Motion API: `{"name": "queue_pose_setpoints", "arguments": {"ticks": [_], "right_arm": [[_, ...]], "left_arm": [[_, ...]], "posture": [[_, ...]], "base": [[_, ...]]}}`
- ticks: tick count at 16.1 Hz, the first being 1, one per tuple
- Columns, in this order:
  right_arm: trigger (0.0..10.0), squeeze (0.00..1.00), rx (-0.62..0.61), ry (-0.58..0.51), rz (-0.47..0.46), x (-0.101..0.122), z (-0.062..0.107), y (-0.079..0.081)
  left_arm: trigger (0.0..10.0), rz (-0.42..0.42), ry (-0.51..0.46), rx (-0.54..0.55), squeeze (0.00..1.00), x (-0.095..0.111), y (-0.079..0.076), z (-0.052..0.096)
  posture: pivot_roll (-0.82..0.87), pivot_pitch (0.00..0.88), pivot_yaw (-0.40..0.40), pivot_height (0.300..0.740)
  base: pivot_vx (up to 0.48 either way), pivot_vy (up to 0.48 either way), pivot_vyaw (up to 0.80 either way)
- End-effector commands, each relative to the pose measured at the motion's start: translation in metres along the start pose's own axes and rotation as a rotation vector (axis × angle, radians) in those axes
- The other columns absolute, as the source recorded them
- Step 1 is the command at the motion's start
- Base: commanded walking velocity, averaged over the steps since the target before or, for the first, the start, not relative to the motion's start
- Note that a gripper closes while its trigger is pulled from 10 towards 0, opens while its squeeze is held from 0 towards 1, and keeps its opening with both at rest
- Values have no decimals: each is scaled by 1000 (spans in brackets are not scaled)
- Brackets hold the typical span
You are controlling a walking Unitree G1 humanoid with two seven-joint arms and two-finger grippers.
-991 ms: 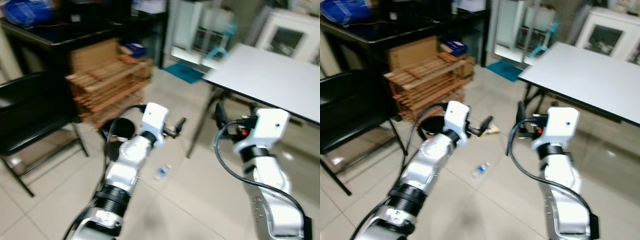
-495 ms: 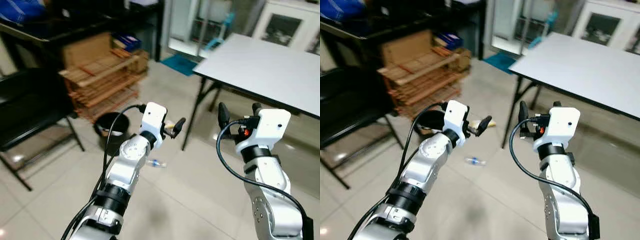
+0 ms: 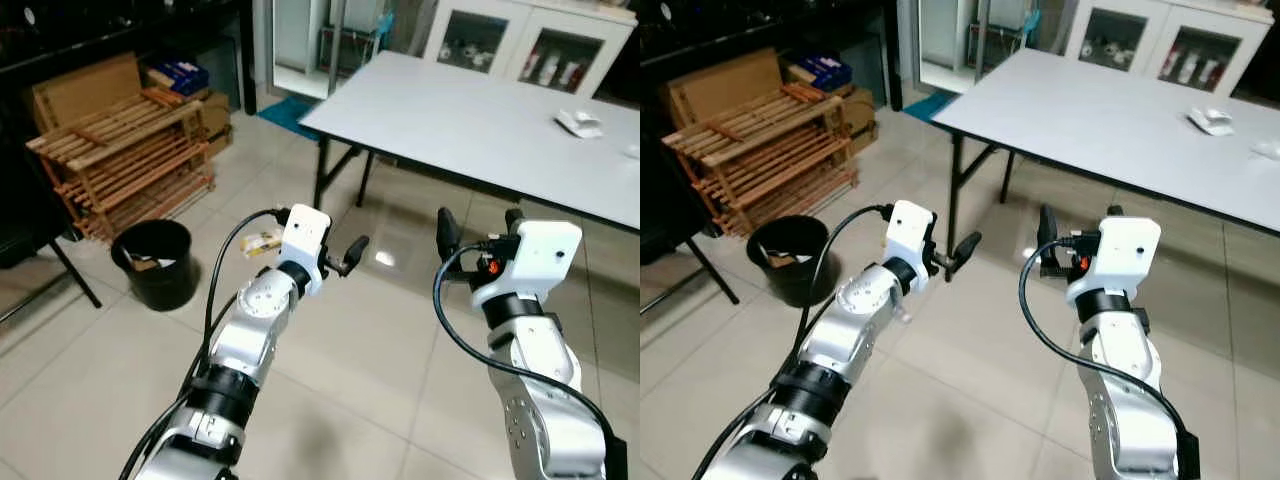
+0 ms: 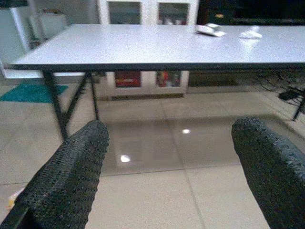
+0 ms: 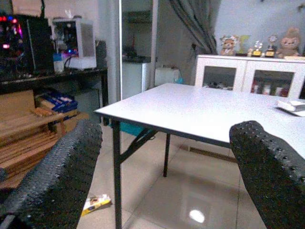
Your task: Picking trash to rubbish bin
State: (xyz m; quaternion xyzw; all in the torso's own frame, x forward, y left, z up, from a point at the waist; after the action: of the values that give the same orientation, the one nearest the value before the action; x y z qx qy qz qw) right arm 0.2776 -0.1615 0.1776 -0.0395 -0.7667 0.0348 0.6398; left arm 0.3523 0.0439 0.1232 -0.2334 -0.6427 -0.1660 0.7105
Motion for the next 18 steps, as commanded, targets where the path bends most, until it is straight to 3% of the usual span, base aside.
{"name": "queue_pose_setpoints", "arguments": {"ticks": [1, 10, 16, 18], "right_arm": [[10000, 0, -26, -2, 11, 1, 1, -7], [10000, 0, -38, 2, 20, 1, 2, -10], [10000, 0, -42, 5, 22, 1, 1, -10], [10000, 0, -38, 1, 22, 1, 1, -10]], "left_arm": [[10000, -4, -1, -32, 0, 2, -11, -5], [10000, -3, 5, -33, 0, 0, -13, -6], [10000, -5, 6, -30, 0, 1, -13, -7], [10000, 18, -13, -13, 0, 2, -12, -8]], "posture": [[111, 0, -46, 740], [106, 0, -46, 740], [103, 0, -43, 740], [104, 0, -45, 740]], "base": [[0, -472, 0], [0, -472, 0], [0, -470, -769], [0, 0, 0]]}}
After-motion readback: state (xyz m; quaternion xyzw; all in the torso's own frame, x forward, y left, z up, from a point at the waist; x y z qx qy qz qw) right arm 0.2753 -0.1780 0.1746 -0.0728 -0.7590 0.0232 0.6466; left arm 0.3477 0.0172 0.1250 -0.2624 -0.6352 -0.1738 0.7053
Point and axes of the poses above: a point about 5 cm out from each wrist's last joint towards the gripper, its own z axis pointing back from the gripper into the wrist, its own x axis along the axis of the wrist's last joint, y = z × x, the point moved 2 cm from there along -z, pointing out of the wrist towards the gripper, and after that the axes turned 8 degrees about z, right-handed, at the moved point
